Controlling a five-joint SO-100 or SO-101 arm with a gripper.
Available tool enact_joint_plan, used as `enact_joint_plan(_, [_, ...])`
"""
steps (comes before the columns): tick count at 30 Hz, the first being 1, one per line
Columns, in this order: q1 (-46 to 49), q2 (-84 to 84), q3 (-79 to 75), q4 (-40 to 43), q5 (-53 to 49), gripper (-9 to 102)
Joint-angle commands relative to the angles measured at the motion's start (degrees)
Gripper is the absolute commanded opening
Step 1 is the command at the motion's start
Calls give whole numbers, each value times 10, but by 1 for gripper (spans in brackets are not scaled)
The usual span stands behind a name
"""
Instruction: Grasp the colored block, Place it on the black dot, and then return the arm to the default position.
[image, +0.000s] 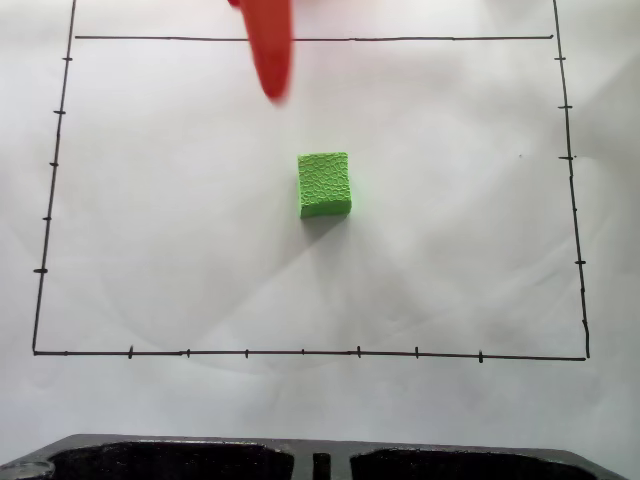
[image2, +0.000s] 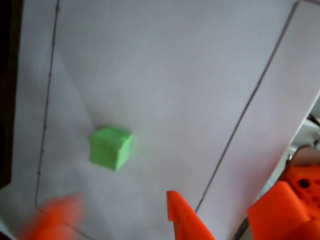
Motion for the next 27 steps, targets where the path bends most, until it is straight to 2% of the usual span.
enact_joint_plan(1, [13, 85, 57, -7, -12, 11])
enact_joint_plan(4, [25, 148, 120, -27, -10, 0])
enact_joint_plan(12, [47, 273, 289, -113, 28, 0])
enact_joint_plan(17, [31, 322, 337, -134, 73, 0])
enact_joint_plan(27, [14, 323, 431, -292, 126, 0])
